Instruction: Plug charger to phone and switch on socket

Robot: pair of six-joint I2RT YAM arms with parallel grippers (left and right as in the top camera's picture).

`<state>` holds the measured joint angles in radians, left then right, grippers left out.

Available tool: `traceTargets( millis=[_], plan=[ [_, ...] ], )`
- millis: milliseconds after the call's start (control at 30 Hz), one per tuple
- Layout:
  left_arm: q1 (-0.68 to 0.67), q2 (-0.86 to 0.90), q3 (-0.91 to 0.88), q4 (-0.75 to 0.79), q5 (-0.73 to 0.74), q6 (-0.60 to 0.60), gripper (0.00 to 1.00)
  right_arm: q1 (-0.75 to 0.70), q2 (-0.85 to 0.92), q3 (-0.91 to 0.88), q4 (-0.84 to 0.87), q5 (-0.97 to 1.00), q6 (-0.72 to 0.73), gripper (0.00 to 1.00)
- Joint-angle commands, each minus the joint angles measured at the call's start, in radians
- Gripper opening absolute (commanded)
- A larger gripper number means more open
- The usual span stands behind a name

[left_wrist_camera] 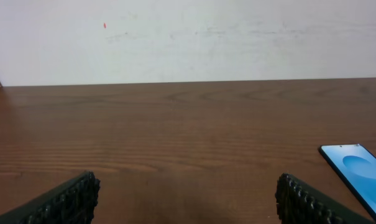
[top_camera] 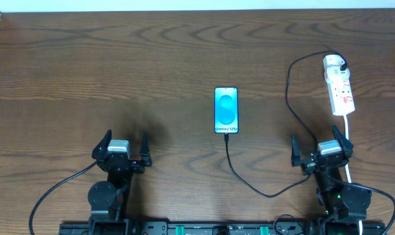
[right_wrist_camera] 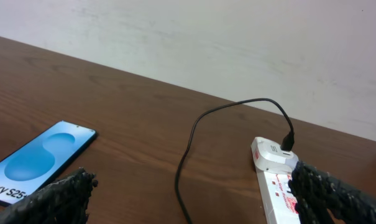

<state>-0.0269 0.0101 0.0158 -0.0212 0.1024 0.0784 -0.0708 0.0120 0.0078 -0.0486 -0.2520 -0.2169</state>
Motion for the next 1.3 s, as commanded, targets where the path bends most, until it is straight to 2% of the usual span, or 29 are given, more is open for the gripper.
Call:
traceTargets(
  millis=[0, 1267],
  plan=[
    [0.004, -0.009, -0.012, -0.042, 0.021, 0.006, 0.91, -0.006, -0.006, -0.003, -0.004, 0.007, 0.014, 0.99],
    [0.004, -0.006, -0.012, -0.042, 0.021, 0.007, 0.91, -0.002, -0.008, -0.003, -0.004, 0.019, 0.034, 0.99]
  ],
)
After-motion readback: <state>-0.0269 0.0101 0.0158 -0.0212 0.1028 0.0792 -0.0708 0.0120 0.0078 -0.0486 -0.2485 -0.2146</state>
